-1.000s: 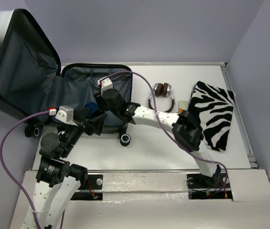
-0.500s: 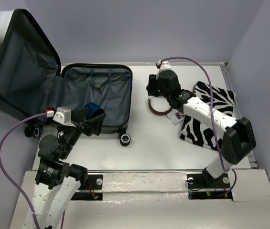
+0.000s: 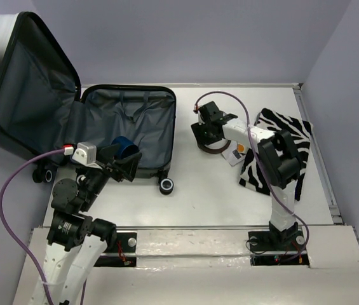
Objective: Pack the luggage
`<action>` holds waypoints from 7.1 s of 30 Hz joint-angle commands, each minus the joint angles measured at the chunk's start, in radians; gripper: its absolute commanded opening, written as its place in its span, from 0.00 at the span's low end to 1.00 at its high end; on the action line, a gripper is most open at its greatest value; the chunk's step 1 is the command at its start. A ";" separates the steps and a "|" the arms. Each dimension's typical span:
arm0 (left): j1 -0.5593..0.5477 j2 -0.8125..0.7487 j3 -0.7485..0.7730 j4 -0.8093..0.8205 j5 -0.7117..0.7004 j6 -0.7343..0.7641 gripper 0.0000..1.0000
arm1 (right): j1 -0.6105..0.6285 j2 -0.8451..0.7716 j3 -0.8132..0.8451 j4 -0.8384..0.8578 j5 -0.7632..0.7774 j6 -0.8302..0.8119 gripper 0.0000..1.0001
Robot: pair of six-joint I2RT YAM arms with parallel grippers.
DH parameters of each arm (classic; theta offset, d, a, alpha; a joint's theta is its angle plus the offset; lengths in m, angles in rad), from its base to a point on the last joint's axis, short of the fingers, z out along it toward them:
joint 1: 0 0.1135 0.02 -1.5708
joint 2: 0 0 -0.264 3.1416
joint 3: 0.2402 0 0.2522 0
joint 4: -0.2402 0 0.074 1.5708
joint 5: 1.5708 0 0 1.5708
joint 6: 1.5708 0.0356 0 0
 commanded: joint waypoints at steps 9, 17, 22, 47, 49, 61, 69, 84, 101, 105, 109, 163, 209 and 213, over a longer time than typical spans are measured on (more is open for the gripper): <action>0.008 0.019 0.015 0.048 0.017 -0.003 0.99 | 0.007 0.117 0.302 -0.017 -0.026 -0.158 0.07; 0.008 0.019 0.014 0.047 -0.026 -0.037 0.99 | 0.028 -0.082 0.455 0.051 -0.118 -0.103 0.07; 0.008 0.013 0.020 0.048 -0.089 -0.080 0.99 | 0.166 -0.113 0.516 0.060 -0.123 -0.089 0.07; 0.025 -0.004 0.046 0.010 -0.180 -0.055 0.99 | 0.295 0.184 0.874 0.060 -0.024 -0.016 0.82; 0.024 -0.001 0.042 0.010 -0.184 -0.063 0.99 | 0.263 0.104 0.728 0.065 0.061 0.007 0.81; 0.016 0.097 0.020 0.258 0.193 -0.300 0.74 | -0.470 -0.616 -0.334 0.252 0.195 0.440 0.14; -0.224 0.245 -0.035 0.363 0.077 -0.379 0.34 | -0.847 -0.586 -0.490 0.298 0.264 0.512 0.78; -0.864 0.966 0.173 0.426 -0.460 -0.281 0.86 | -0.952 -0.518 -0.738 0.298 0.148 0.538 0.53; -0.852 1.296 0.321 0.364 -0.640 -0.252 0.89 | -0.869 -0.765 -1.058 0.385 -0.406 0.596 0.46; -0.788 1.361 0.327 0.393 -0.559 -0.294 0.87 | -0.869 -0.823 -1.071 0.384 -0.391 0.561 0.76; -0.771 1.433 0.371 0.383 -0.568 -0.351 0.85 | -0.869 -0.886 -1.024 0.340 -0.360 0.517 0.89; -0.768 1.608 0.368 0.577 -0.830 -0.486 0.06 | -0.998 -0.199 -0.501 0.392 -0.006 0.598 0.60; -0.471 1.044 0.623 0.308 -0.615 -0.289 0.06 | -0.421 -0.824 -0.197 0.559 -0.188 0.556 0.07; -0.305 0.910 0.624 0.187 -0.617 -0.272 0.06 | -0.280 -0.611 -0.024 0.589 -0.173 0.564 0.07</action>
